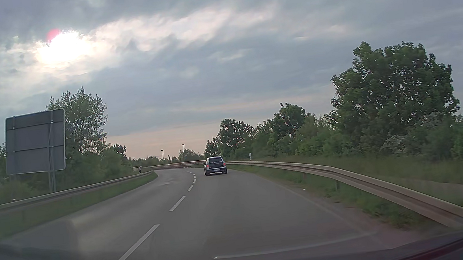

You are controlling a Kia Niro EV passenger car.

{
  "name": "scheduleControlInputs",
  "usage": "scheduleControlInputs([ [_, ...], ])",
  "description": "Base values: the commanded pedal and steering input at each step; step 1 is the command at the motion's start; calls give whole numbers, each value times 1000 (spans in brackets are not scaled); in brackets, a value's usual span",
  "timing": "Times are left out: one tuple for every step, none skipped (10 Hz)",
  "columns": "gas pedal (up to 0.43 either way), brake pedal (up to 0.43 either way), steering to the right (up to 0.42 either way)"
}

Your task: Follow the waypoints while adhering to traffic rules and regulations

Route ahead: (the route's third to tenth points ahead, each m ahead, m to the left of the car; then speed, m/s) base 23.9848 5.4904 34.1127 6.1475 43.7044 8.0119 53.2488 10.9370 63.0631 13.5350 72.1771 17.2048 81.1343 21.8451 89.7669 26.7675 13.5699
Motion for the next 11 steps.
scheduleControlInputs([
  [228,0,-26],
  [228,0,-26],
  [220,0,-26],
  [220,0,-26],
  [209,0,-26],
  [197,0,-26],
  [189,0,-26],
  [177,0,-26],
  [177,0,-26],
  [169,0,-26],
  [169,0,-26],
])
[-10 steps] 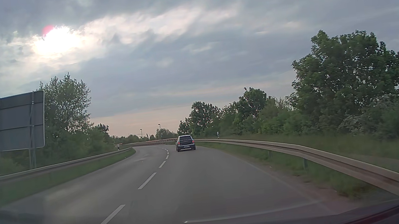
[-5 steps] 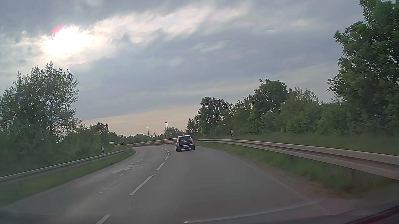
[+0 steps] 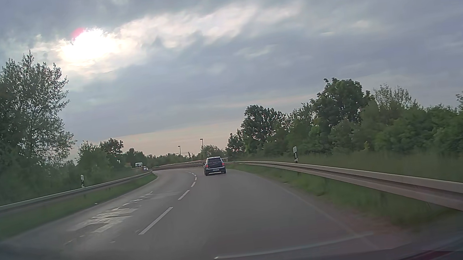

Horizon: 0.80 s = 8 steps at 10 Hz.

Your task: Follow the waypoints while adhering to traffic rules and regulations

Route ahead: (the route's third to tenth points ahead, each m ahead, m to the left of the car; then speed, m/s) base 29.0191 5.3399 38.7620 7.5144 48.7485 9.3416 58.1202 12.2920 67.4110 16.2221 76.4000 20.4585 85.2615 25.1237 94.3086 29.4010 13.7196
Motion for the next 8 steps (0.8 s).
scheduleControlInputs([
  [169,0,-26],
  [169,0,-26],
  [169,0,-26],
  [169,0,-26],
  [169,0,-26],
  [169,0,-26],
  [169,0,-26],
  [169,0,-26],
])
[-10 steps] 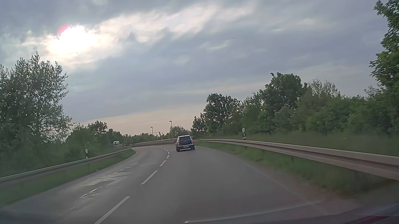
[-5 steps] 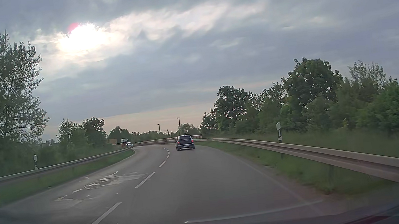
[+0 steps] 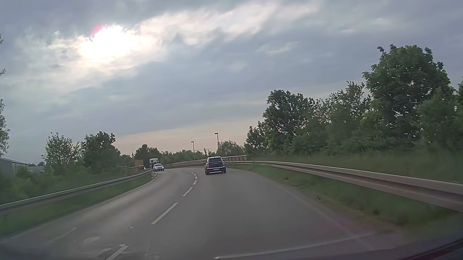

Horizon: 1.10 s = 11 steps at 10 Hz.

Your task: Follow the waypoints while adhering to traffic rules and regulations

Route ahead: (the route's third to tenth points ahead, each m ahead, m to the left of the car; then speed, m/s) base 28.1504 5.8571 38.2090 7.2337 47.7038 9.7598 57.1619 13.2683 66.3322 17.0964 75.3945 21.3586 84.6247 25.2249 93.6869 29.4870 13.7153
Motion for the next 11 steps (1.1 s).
scheduleControlInputs([
  [169,0,-26],
  [157,0,-26],
  [157,0,-26],
  [157,0,-26],
  [169,0,-26],
  [197,0,-26],
  [197,0,-26],
  [197,0,-26],
  [197,0,-26],
  [197,0,-26],
  [197,0,-26],
])
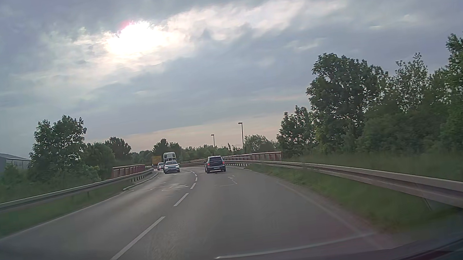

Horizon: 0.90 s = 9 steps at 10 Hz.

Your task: Follow the waypoints while adhering to traffic rules and regulations

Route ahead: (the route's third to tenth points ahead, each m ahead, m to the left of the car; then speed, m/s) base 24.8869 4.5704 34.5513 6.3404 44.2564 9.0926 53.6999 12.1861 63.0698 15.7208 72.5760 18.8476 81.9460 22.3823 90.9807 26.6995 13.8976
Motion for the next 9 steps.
scheduleControlInputs([
  [197,0,-26],
  [197,0,-26],
  [197,0,-25],
  [189,0,-25],
  [189,0,-26],
  [189,0,-25],
  [189,0,-26],
  [189,0,-25],
  [189,0,-26],
])
